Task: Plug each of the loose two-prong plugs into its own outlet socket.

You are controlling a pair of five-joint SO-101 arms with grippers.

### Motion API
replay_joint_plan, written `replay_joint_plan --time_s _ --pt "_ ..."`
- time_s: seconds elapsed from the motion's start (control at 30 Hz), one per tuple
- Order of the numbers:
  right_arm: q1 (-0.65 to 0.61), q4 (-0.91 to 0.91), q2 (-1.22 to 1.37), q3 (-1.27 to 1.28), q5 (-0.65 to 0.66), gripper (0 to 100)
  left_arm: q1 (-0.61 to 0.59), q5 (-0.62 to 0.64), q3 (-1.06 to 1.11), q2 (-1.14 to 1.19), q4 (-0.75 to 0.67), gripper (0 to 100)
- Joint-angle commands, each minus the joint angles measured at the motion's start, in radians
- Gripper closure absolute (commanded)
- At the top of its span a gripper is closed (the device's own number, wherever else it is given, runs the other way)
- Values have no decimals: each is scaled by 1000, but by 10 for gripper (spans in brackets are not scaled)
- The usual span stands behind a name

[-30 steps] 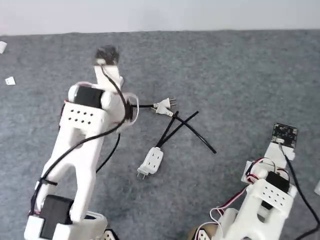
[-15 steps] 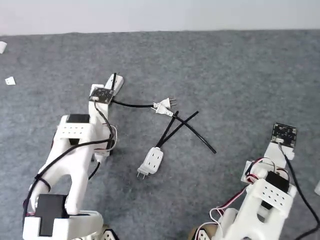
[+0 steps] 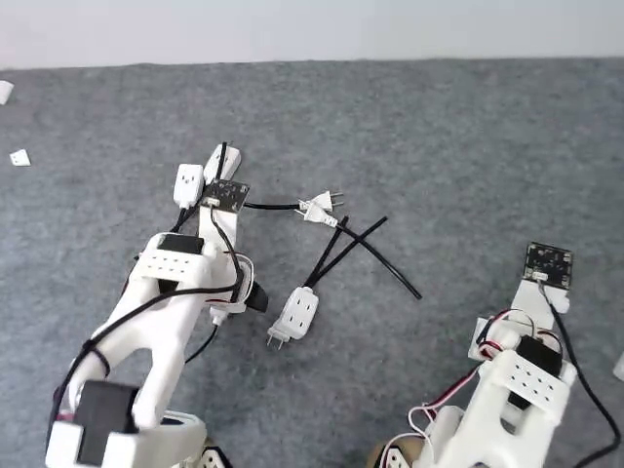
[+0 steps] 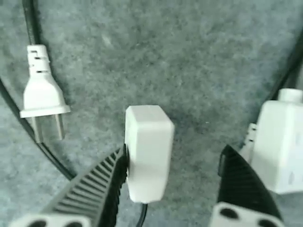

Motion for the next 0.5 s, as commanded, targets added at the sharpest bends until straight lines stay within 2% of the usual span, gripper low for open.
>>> replay_joint_plan --time_s 0.0,0.07,0.13,0.27,0.47 --pt "-8 -19 -15 -8 17 989 6 6 -22 -170 66 703" --pt "-8 -19 -15 -8 18 989 -21 14 -24 -276 103 718" --pt "-8 -19 -15 -8 18 989 -48 12 -35 -364 127 774" --pt "-8 -18 -15 -8 18 989 -87 8 -35 -404 127 977" --pt "-8 -16 -15 -8 18 989 -133 43 -38 -193 31 990"
